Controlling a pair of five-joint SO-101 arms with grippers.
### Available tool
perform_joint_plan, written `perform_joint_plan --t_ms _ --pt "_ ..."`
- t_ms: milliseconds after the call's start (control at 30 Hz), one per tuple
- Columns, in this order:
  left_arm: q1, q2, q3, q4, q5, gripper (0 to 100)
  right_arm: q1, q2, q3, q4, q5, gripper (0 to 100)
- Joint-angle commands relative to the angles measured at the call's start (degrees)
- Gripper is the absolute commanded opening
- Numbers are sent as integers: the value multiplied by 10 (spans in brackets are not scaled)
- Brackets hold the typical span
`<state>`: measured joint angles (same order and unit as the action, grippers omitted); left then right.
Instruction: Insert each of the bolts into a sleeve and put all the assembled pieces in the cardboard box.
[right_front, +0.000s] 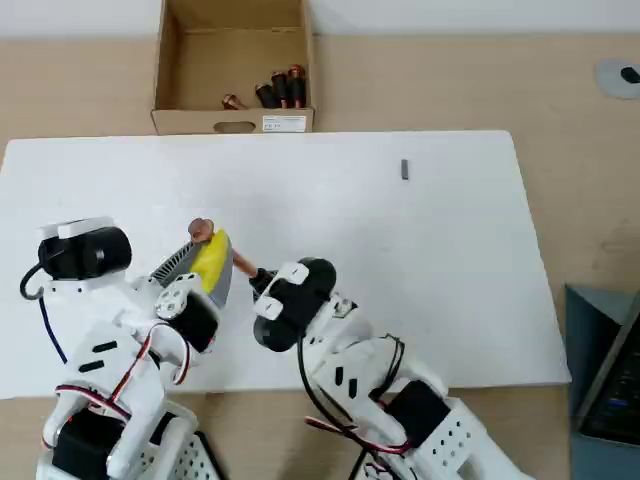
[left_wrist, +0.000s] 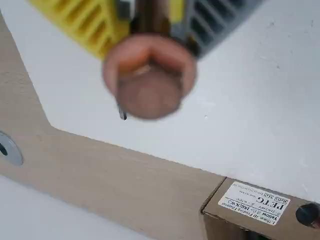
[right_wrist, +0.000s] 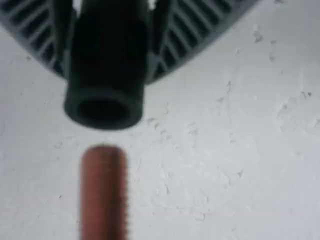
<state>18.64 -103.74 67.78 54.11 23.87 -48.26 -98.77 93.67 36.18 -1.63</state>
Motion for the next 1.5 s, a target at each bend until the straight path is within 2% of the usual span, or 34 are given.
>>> perform_joint_plan --t_ms 0,333,533,700,1100,1333,1400,1467 --pt "6 -7 3 -2 -4 3 -7 -4 -44 -14 6 9" --pt "6 -7 40 -3 -4 3 -7 -4 -45 -15 12 9" --pt "6 -7 52 -3 -6 4 -35 -4 -44 -16 38 9" --pt "9 -6 52 19 -14 3 -32 -4 -44 -16 38 9" --pt "104 -6 24 109 -33 2 -31 -4 -44 -16 38 9" --pt "103 -6 26 119 -35 7 -31 -4 -44 -16 38 9" --pt "90 -6 23 119 -35 44 -31 -4 -42 -16 38 9" --pt "71 -6 22 122 -35 127 -31 -4 -42 -16 38 9"
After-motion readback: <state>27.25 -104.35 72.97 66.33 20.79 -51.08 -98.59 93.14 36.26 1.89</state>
